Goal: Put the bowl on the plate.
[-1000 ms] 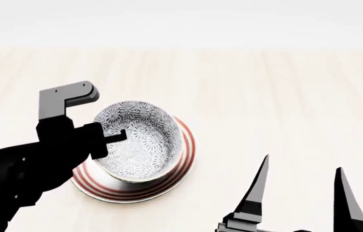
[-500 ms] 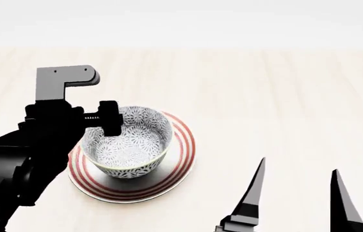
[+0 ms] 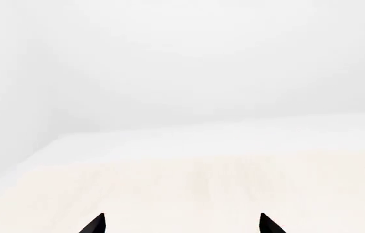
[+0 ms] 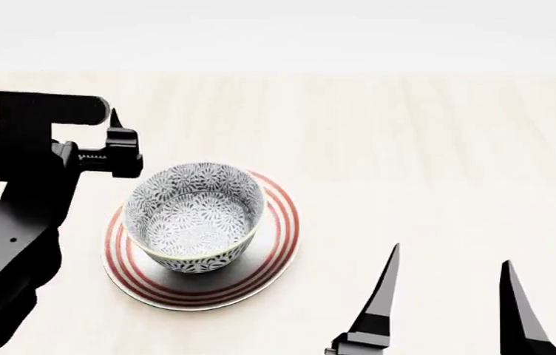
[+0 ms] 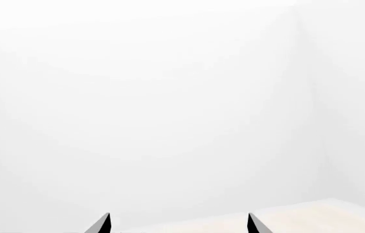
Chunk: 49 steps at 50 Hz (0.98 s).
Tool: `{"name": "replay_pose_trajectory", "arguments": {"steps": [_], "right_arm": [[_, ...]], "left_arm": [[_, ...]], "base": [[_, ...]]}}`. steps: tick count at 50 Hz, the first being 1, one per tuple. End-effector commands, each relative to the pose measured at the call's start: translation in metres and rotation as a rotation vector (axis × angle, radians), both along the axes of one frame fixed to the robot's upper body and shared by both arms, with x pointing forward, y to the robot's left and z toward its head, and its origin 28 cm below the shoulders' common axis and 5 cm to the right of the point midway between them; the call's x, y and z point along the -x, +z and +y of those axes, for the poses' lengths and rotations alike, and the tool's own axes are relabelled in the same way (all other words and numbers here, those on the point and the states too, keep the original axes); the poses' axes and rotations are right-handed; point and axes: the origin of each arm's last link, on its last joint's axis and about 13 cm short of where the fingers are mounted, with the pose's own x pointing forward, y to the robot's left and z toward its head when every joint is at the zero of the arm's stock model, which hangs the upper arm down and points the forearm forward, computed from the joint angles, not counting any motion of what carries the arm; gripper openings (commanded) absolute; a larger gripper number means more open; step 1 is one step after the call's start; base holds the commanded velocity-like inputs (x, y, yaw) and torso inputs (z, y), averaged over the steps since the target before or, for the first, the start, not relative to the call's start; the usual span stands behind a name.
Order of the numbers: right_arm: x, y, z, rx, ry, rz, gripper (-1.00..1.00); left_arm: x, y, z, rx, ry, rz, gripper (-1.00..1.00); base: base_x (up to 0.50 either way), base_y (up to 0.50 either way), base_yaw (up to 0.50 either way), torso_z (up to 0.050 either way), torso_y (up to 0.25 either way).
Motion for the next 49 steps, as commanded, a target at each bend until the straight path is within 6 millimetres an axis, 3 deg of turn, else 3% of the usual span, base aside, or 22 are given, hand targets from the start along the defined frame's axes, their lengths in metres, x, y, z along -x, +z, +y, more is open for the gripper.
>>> {"name": "replay_pose_trajectory", "arguments": {"steps": [1,8,16,23,36,40,43,49], "right_arm": [[0.000,0.000,0.002,0.015,0.000,-0.011,1.00],[0.000,-0.001,0.004,0.024,0.004,-0.011,1.00],[0.001,-0.004,0.003,0.036,-0.002,-0.019,1.00],[0.000,-0.011,0.002,0.059,-0.012,-0.021,1.00],[0.002,-0.040,-0.001,0.143,-0.023,-0.041,1.00],[-0.004,-0.051,-0.002,0.166,-0.052,-0.033,1.00],[-0.014,-0.071,-0.006,0.191,-0.080,0.022,1.00],[-0.028,-0.096,-0.012,0.250,-0.125,0.097,1.00]], "left_arm": [[0.075,-0.031,0.022,-0.025,0.033,-0.079,1.00],[0.128,-0.055,0.027,-0.080,0.054,-0.128,1.00],[0.161,-0.079,0.025,-0.109,0.061,-0.190,1.00],[0.175,-0.086,0.019,-0.156,0.050,-0.303,1.00],[0.186,-0.096,0.016,-0.167,0.081,-0.401,1.00],[0.183,-0.107,0.018,-0.198,0.090,-0.426,1.00],[0.176,-0.118,0.021,-0.242,0.109,-0.402,1.00],[0.171,-0.125,0.020,-0.262,0.085,-0.391,1.00]], "base": [[0.00,0.00,0.00,0.000,0.000],[0.00,0.00,0.00,0.000,0.000],[0.00,0.00,0.00,0.000,0.000],[0.00,0.00,0.00,0.000,0.000],[0.00,0.00,0.00,0.000,0.000],[0.00,0.00,0.00,0.000,0.000],[0.00,0.00,0.00,0.000,0.000],[0.00,0.00,0.00,0.000,0.000]]}}
